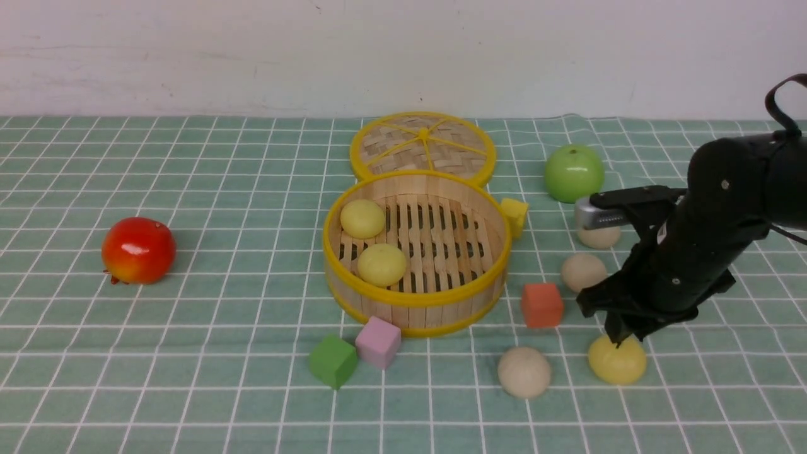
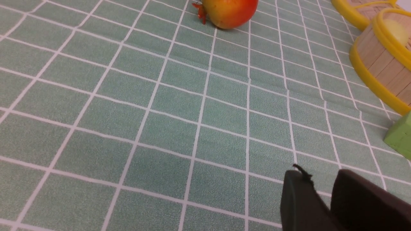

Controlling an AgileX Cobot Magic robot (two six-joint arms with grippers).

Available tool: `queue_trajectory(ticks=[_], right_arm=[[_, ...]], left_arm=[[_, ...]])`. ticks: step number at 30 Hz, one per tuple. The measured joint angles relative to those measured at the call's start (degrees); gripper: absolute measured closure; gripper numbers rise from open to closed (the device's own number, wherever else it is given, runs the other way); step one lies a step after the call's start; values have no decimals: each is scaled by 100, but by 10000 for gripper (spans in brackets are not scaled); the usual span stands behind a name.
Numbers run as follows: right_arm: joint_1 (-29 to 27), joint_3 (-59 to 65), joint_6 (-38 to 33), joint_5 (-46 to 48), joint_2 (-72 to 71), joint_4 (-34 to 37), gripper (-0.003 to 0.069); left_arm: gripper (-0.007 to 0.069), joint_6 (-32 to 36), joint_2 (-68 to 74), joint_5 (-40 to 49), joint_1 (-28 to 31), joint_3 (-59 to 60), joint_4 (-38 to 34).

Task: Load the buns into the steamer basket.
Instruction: Use the right arm to grab a steamed stuffed bun

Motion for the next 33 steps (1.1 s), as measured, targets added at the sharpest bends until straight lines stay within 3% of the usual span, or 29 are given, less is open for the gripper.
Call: queue_trajectory(ticks=[26,30,32,33], right_arm=[[0,-1,37,-15,244,26,425],[0,-6,37,16,244,26,504],[0,-6,37,43,244,26,590],[0,-6,37,43,244,26,590]], left_arm=[[445,0,0,0,0,0,0],[440,0,0,0,0,0,0],[440,0,0,0,0,0,0],[440,0,0,0,0,0,0]])
